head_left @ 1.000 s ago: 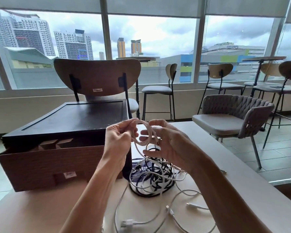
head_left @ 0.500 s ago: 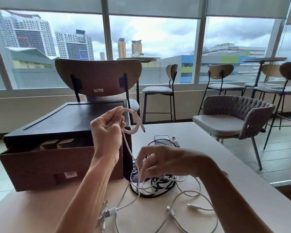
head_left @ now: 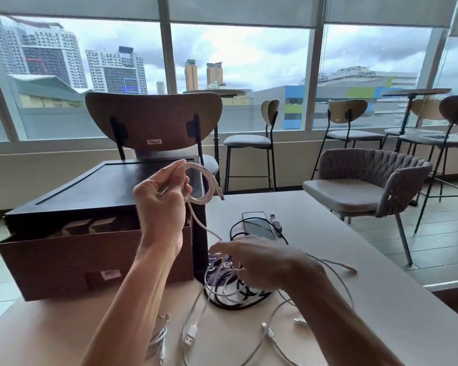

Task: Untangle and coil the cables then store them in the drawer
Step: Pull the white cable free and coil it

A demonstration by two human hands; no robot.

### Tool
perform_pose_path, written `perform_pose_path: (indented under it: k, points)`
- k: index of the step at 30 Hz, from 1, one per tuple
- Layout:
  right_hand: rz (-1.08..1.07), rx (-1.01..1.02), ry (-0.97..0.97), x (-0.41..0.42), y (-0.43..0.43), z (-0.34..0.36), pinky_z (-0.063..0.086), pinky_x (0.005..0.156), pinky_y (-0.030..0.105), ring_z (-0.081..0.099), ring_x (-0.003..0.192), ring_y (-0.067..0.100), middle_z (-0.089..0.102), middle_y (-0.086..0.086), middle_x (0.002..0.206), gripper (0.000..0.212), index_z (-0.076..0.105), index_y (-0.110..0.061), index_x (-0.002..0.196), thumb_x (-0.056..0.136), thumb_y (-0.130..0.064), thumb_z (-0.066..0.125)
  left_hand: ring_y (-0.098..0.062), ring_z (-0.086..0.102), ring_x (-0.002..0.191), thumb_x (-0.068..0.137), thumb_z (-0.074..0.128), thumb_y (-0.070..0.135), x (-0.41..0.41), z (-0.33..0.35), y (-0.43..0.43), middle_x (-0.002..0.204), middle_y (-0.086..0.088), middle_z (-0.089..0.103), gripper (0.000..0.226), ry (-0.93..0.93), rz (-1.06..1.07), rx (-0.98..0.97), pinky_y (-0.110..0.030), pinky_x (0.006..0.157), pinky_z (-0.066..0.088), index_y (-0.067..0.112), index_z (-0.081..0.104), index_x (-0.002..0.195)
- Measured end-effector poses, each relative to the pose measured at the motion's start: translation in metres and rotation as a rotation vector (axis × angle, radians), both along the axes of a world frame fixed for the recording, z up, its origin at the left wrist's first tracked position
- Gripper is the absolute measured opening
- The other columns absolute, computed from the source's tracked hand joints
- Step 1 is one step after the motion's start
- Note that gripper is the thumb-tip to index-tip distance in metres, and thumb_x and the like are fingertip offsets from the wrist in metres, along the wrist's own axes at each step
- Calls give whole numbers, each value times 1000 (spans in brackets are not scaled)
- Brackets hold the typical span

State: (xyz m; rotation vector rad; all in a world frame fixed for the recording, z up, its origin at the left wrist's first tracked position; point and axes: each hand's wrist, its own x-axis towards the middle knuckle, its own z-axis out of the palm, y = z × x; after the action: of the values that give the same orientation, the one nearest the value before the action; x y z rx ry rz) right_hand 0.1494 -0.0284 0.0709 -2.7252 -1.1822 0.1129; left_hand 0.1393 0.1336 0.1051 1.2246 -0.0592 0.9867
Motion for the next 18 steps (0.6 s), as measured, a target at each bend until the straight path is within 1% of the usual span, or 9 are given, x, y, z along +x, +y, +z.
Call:
perform_pose_path:
  k: [2,3,5,6,9,11,13,16,18]
  points:
    - [-35,-47,-24,4,-1,-3,52,68,30,62,106,20,64,2,122,57,56,-34,132,90,4,51,-5,56,61,95,62,0,0,1,3,74,-2,68,20,-9,17,7,-16,59,48,15,74,101]
    - [-26,-60,-20,5,-2,-3,56,71,34,65,97,21,68,3,111,44,66,-28,118,88,2,54,-5,56,61,95,63,1,1,1,4,73,-1,68,20,-8,32,24,-17,59,49,16,74,102]
    - [21,-15,24,5,-5,3,59,70,32,70,82,16,74,0,86,25,75,-20,94,82,-3,61,-5,56,61,94,64,3,2,-1,9,72,2,69,21,5,66,79,-19,60,50,19,75,102]
    - [39,30,58,3,-6,8,59,71,29,71,78,10,75,-3,82,20,76,-19,91,80,-6,65,-5,57,62,94,65,4,3,-3,10,72,3,69,21,13,73,103,-19,60,50,21,75,101]
    - [52,142,62,1,-12,20,57,70,28,68,77,6,71,-11,83,28,72,-29,105,84,-11,68,-4,56,62,94,64,2,2,-5,12,73,2,68,24,34,45,97,-18,61,51,24,75,95]
    - [27,99,45,4,-15,17,52,67,26,64,81,10,67,-10,91,49,58,-38,128,89,-9,65,-2,57,62,94,63,1,1,-4,11,75,0,68,25,40,15,78,-16,62,51,23,75,94]
    - [-22,-6,40,7,-15,8,51,69,27,63,89,16,65,-3,101,62,46,-41,138,90,-4,58,-2,57,63,94,62,0,1,-3,11,75,0,68,25,42,-8,66,-14,62,50,21,74,96]
    - [-59,-64,23,11,-11,-3,57,83,42,65,100,26,69,5,111,47,62,-26,124,87,1,52,-2,57,63,94,62,0,2,-3,9,76,-1,69,24,46,-25,58,-14,62,51,20,74,97]
    - [-55,-3,6,13,-7,-4,59,79,44,69,93,27,73,8,98,30,71,-15,100,84,2,51,-1,58,63,94,62,0,3,-5,9,77,-1,69,23,53,-27,66,-14,62,51,18,74,99]
